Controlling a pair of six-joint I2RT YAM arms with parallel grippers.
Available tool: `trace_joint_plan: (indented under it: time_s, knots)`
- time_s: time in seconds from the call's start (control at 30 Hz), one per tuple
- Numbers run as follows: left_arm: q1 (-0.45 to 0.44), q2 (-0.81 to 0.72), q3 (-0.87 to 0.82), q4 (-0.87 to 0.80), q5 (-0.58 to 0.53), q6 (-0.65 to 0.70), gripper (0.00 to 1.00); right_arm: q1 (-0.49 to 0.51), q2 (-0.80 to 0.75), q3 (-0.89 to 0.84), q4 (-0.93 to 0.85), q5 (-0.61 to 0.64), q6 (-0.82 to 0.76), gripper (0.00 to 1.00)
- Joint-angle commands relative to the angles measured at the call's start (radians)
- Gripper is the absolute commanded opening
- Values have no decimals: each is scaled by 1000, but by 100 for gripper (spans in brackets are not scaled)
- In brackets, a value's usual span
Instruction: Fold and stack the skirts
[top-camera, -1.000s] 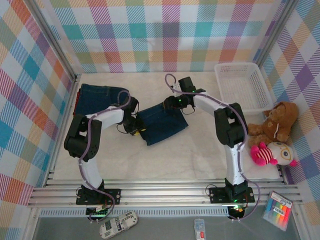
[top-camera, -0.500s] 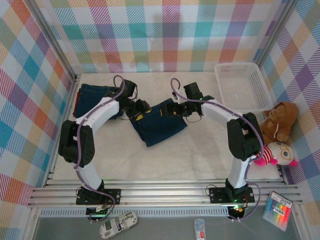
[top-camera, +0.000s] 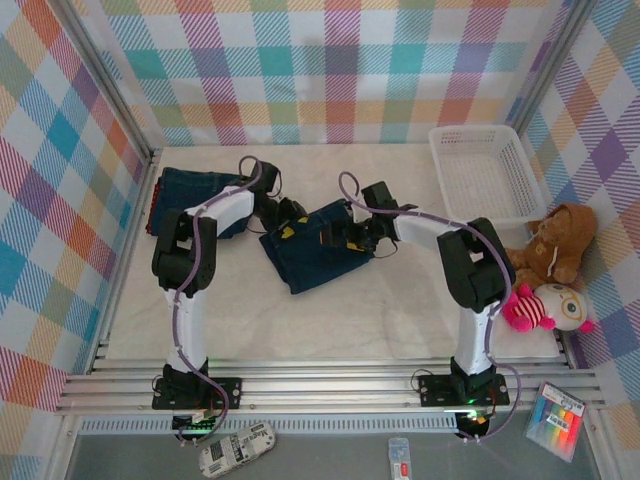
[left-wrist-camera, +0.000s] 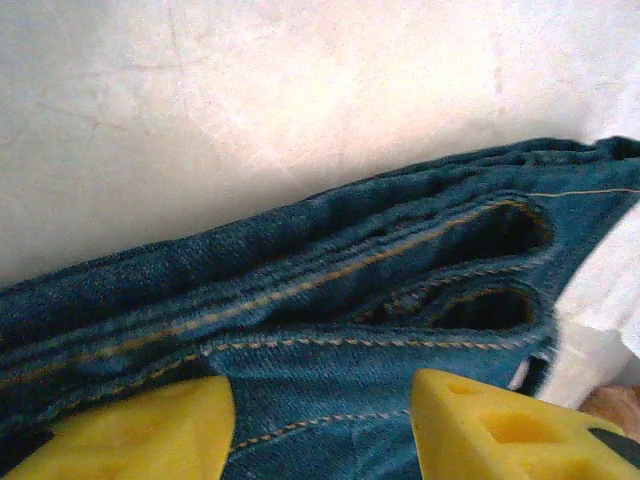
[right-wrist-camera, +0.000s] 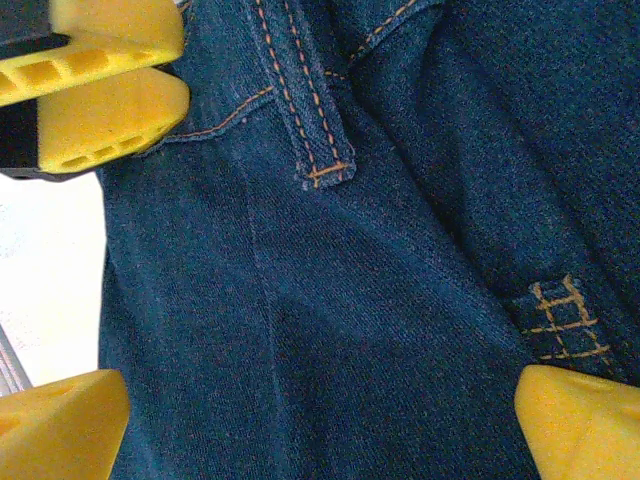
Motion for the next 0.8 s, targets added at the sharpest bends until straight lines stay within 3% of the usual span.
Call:
trace_joint_plan:
  time_s: [0.0, 0.07, 0.2, 0.4, 0.6, 0.77]
  knots:
    - [10, 37, 19, -84, -23, 35, 53, 9, -41, -29, -49, -5, 68, 99]
    - [10, -15, 42, -93, 17, 43, 54, 13, -67, -18, -48, -10, 82, 99]
    - [-4, -170, 15, -100, 41, 53, 75, 16, -107, -27, -3, 17, 138, 99]
    - [-29, -395, -267, 49, 81, -99, 100, 17, -131, -84, 111, 54, 223, 99]
    - [-94, -485, -523, 360, 164, -356, 100, 16, -119, -112, 191, -4, 228, 99]
    - [-143, -476, -567, 321, 94, -382, 100, 17, -84, -135, 193, 4, 243, 99]
